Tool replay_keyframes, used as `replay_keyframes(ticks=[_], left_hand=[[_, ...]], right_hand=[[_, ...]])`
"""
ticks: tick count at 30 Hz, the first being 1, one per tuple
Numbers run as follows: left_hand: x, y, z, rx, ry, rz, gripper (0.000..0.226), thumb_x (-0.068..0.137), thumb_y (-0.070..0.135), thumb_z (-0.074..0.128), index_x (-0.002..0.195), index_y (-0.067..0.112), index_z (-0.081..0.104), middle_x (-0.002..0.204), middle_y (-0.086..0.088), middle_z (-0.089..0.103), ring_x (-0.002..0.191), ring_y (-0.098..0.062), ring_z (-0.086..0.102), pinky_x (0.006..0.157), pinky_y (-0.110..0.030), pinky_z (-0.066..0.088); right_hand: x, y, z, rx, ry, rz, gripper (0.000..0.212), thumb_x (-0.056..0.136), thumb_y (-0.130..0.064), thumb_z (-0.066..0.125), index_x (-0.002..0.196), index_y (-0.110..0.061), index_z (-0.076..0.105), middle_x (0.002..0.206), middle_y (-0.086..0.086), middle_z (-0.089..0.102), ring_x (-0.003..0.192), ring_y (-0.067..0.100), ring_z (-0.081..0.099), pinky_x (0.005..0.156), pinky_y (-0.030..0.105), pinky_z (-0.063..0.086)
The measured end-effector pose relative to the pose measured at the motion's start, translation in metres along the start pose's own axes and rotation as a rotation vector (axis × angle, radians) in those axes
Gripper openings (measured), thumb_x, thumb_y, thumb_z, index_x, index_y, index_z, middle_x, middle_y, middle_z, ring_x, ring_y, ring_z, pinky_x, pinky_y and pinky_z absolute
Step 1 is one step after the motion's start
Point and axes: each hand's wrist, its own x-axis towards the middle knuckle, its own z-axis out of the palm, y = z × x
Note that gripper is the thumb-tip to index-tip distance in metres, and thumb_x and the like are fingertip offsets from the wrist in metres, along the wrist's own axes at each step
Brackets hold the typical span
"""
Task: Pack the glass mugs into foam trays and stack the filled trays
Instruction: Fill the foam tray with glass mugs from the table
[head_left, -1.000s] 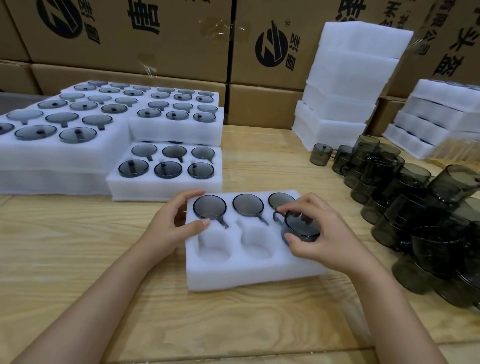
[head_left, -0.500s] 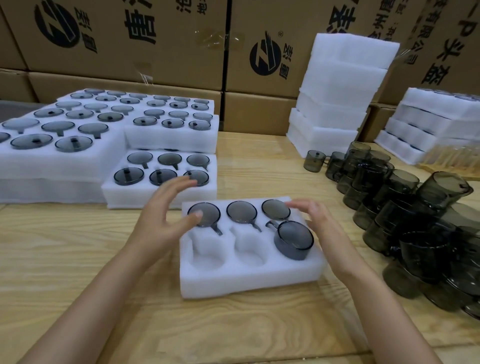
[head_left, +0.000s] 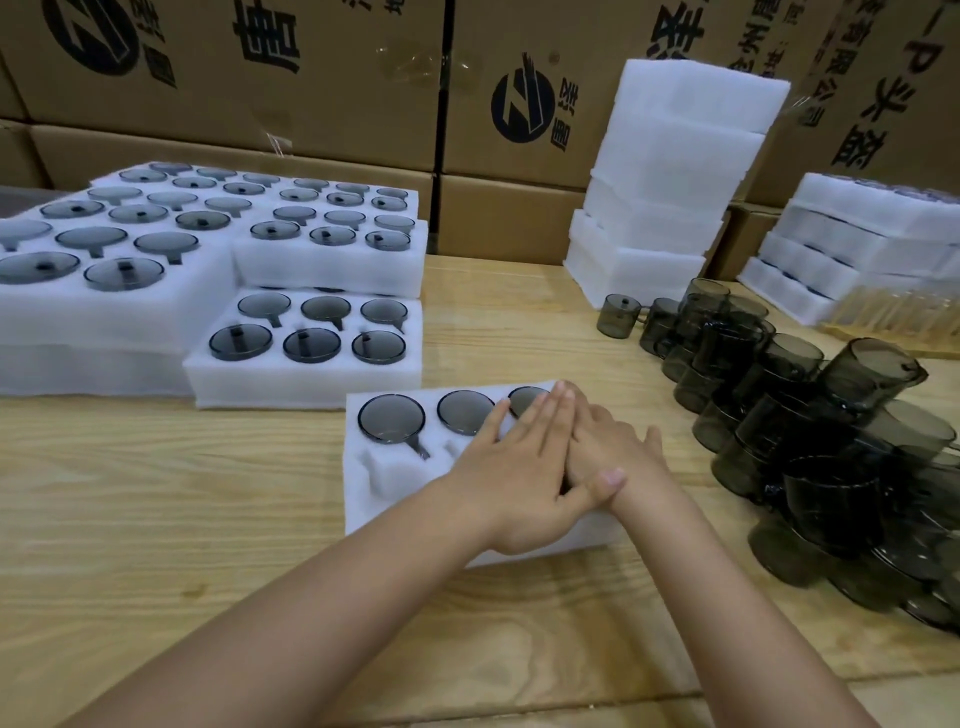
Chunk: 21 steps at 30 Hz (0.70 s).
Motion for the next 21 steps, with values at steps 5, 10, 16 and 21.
replay_keyframes(ticks=[5, 10, 16, 21], left_hand=[[-0.004, 0.003, 0.001, 0.041, 0.012, -0.043, 0.088, 0.087, 0.071, 0.009, 0.147, 0.015, -0.024, 0.155, 0.004, -0.03, 0.141, -0.007, -0.027, 0.117, -0.043, -0.016], [-0.002, 0.003, 0.006, 0.06, 0.048, -0.043, 0.089, 0.083, 0.078, 0.012, 0.145, 0.027, -0.027, 0.156, 0.003, -0.027, 0.144, -0.012, -0.024, 0.115, -0.047, -0.017], [-0.001, 0.003, 0.01, 0.119, 0.088, -0.088, 0.09, 0.084, 0.078, 0.016, 0.149, 0.026, -0.019, 0.161, -0.003, -0.013, 0.146, -0.016, -0.018, 0.115, -0.049, -0.018], [-0.034, -0.012, -0.002, 0.063, 0.309, 0.091, 0.071, 0.095, 0.062, 0.023, 0.153, 0.022, 0.012, 0.16, 0.001, 0.017, 0.148, -0.011, 0.002, 0.117, -0.043, -0.013]], right_hand=[[0.003, 0.001, 0.001, 0.125, 0.003, -0.11, 0.063, 0.097, -0.051, 0.026, 0.15, -0.029, 0.002, 0.146, 0.009, 0.035, 0.125, 0.029, 0.044, 0.105, 0.047, 0.032], [-0.009, 0.012, 0.001, 0.881, -0.075, -0.161, 0.036, 0.095, -0.054, 0.032, 0.13, -0.045, 0.04, 0.117, -0.031, 0.045, 0.093, -0.02, 0.05, 0.071, 0.003, 0.039], [-0.012, 0.016, 0.002, 0.845, -0.051, -0.136, 0.048, 0.099, -0.04, 0.034, 0.146, -0.035, 0.023, 0.133, -0.008, 0.043, 0.108, 0.007, 0.048, 0.089, 0.021, 0.036], [-0.044, 0.037, -0.013, 0.51, 0.352, -0.184, 0.044, 0.095, -0.031, 0.051, 0.137, -0.02, 0.045, 0.137, -0.005, 0.047, 0.092, 0.012, 0.058, 0.081, 0.025, 0.038]])
